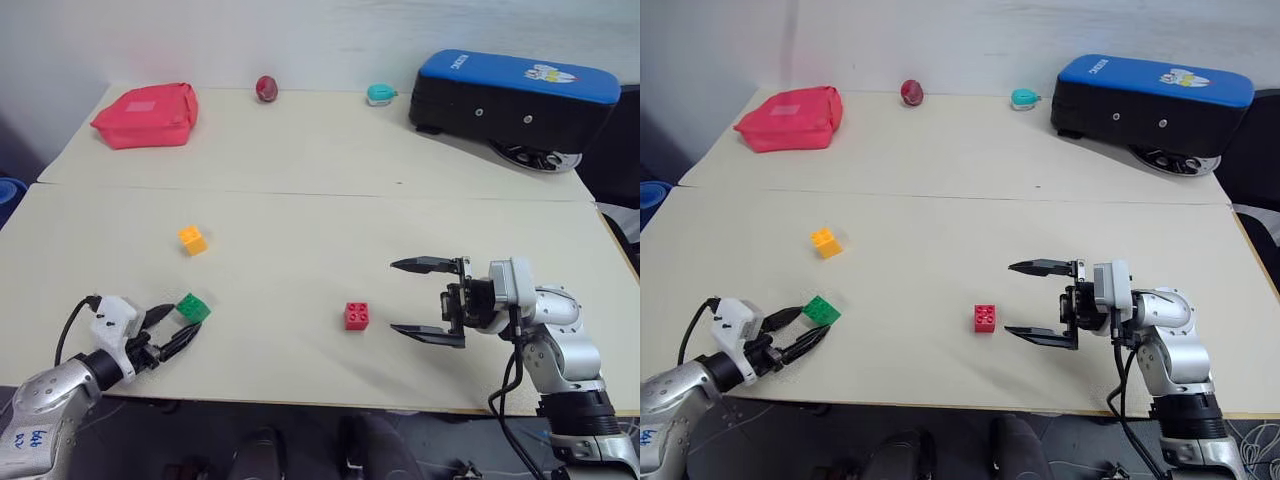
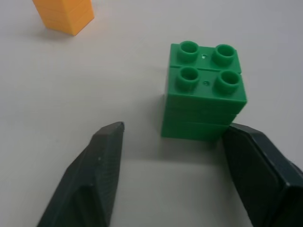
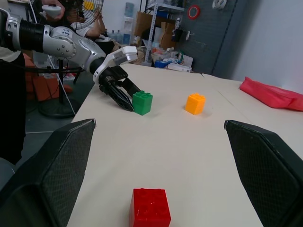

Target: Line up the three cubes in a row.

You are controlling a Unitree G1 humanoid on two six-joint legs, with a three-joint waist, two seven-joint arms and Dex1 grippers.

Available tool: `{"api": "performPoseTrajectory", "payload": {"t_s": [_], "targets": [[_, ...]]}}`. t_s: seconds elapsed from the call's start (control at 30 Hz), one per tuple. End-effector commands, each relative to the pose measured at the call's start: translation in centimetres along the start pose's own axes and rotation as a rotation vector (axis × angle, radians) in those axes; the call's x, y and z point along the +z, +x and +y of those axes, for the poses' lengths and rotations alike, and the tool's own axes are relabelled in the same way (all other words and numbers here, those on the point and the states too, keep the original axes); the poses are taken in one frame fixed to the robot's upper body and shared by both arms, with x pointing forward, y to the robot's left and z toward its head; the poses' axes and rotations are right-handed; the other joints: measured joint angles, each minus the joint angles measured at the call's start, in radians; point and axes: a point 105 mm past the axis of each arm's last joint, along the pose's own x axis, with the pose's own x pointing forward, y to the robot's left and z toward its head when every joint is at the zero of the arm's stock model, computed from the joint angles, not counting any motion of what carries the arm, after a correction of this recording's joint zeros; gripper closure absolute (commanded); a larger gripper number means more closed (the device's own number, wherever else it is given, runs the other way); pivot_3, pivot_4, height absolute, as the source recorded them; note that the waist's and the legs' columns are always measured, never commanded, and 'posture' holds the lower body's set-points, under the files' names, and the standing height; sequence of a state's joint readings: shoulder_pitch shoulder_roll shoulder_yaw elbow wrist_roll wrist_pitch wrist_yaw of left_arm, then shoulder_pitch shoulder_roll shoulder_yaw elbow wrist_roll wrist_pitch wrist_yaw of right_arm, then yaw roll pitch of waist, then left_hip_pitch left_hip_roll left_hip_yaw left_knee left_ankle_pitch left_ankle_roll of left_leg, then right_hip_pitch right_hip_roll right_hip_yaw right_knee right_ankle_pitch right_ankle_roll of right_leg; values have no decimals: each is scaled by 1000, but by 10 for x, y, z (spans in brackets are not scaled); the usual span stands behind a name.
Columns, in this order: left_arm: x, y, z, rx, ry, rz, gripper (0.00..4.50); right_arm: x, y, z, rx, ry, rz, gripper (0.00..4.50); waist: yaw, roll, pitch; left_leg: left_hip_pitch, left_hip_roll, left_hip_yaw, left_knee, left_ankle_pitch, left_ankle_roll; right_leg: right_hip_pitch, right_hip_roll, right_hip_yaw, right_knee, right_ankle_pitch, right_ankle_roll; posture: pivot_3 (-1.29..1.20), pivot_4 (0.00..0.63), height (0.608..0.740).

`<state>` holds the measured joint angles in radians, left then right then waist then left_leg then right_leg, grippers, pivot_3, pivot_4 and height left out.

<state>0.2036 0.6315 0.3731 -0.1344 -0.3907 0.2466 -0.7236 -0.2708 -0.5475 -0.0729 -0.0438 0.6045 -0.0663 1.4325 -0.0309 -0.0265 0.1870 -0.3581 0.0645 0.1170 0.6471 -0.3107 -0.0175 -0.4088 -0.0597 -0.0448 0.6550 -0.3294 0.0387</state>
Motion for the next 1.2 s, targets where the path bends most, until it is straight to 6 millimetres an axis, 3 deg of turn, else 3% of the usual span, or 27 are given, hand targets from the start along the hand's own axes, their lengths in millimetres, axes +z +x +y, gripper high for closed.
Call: {"api": "performPoseTrajectory", "payload": {"t_s": [0.03, 0.1, 0.13, 0.37, 0.5, 0.7, 0.87, 1.0, 1.2], "targets": [[7, -1, 2, -4, 12, -51, 2389, 5, -8, -1, -12, -34, 15, 0, 1, 0, 0, 0, 0, 0, 0, 0, 0, 0, 0, 0, 0, 0, 0, 0, 150, 740], [10, 0, -1, -26, 6, -76, 3000, 2, -10, 2, -14, -25, 24, 0, 2, 0, 0, 0, 0, 0, 0, 0, 0, 0, 0, 0, 0, 0, 0, 0, 150, 740], [10, 0, -1, -30, 9, -78, 3051, 1, -10, 3, -14, -21, 28, 0, 1, 0, 0, 0, 0, 0, 0, 0, 0, 0, 0, 0, 0, 0, 0, 0, 150, 740], [35, 3, -6, -151, 70, -178, 3050, -2, -18, 9, -21, -4, 58, 0, 1, 0, 0, 0, 0, 0, 0, 0, 0, 0, 0, 0, 0, 0, 0, 0, 150, 740], [40, 11, -31, -390, 229, -130, 3050, -3, -26, 10, -30, -3, 88, 0, 2, 0, 0, 0, 0, 0, 0, 0, 0, 0, 0, -1, 0, 0, 0, 0, 150, 740], [48, 65, -62, -693, 449, -38, 3050, -7, -47, 18, -67, 18, 166, 0, 25, 0, 0, -1, -1, 0, 2, 1, 1, 1, 0, -2, 0, 0, 1, 0, 150, 740], [62, 109, -80, -792, 446, -2, 3050, -8, -58, 30, -112, 35, 202, 0, 27, 0, 0, -2, -1, 2, 2, 1, 1, 0, 3, -1, -1, 1, 2, 0, 150, 740], [62, 119, -95, -895, 491, 42, 3050, -8, -58, 36, -142, 34, 202, 0, 19, 0, 0, -2, 0, 4, 4, 2, -1, 0, 5, 1, 0, 1, 2, 0, 150, 740], [57, 115, -108, -1013, 539, 87, 3050, -11, -57, 41, -166, 38, 198, 0, 11, 0, 0, -1, 1, 3, 4, 4, -4, 0, 6, 2, 1, 1, 2, 0, 150, 740]]}}
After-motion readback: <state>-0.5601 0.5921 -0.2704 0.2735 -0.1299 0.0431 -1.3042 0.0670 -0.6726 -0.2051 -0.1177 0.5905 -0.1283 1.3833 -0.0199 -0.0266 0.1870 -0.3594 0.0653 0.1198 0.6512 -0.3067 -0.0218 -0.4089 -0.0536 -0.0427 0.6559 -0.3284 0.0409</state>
